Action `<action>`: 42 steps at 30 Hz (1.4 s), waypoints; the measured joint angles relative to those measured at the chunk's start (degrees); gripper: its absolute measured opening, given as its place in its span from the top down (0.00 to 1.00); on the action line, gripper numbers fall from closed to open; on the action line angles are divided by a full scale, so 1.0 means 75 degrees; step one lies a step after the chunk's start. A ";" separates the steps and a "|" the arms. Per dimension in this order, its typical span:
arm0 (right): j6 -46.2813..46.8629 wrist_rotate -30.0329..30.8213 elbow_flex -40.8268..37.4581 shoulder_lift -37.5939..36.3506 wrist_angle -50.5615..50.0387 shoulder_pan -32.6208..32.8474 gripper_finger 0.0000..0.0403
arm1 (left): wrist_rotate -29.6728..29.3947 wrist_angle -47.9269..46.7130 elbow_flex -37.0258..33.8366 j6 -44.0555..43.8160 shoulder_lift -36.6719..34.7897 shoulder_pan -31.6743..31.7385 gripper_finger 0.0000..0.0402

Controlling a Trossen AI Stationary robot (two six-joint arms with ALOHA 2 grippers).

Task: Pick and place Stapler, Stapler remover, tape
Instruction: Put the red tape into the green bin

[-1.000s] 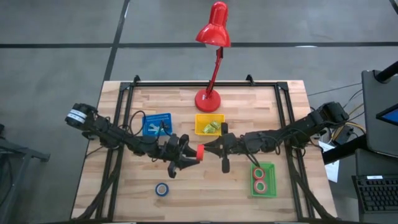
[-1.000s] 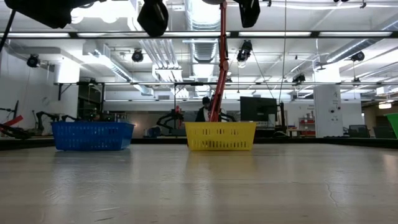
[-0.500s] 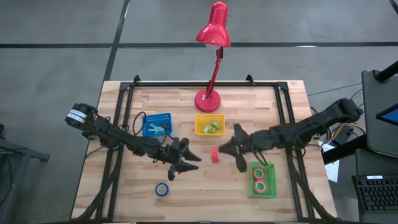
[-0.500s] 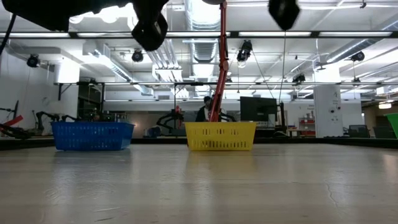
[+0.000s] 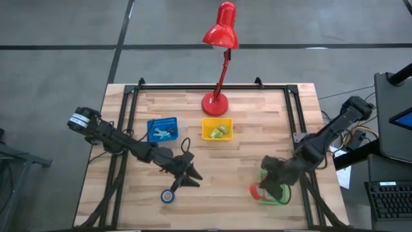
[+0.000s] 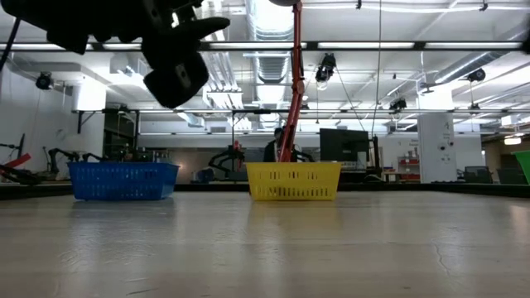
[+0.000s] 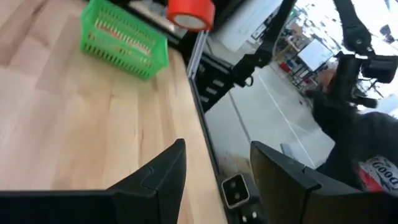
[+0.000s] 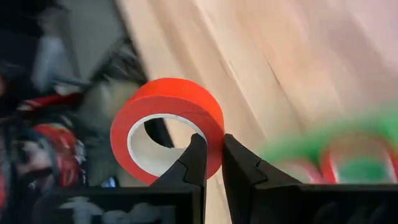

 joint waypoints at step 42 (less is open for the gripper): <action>0.3086 -0.1222 -0.0006 0.1995 -0.2177 0.0490 0.94 | 0.1103 -0.0621 -0.0003 -0.0715 -0.0009 -0.0112 0.55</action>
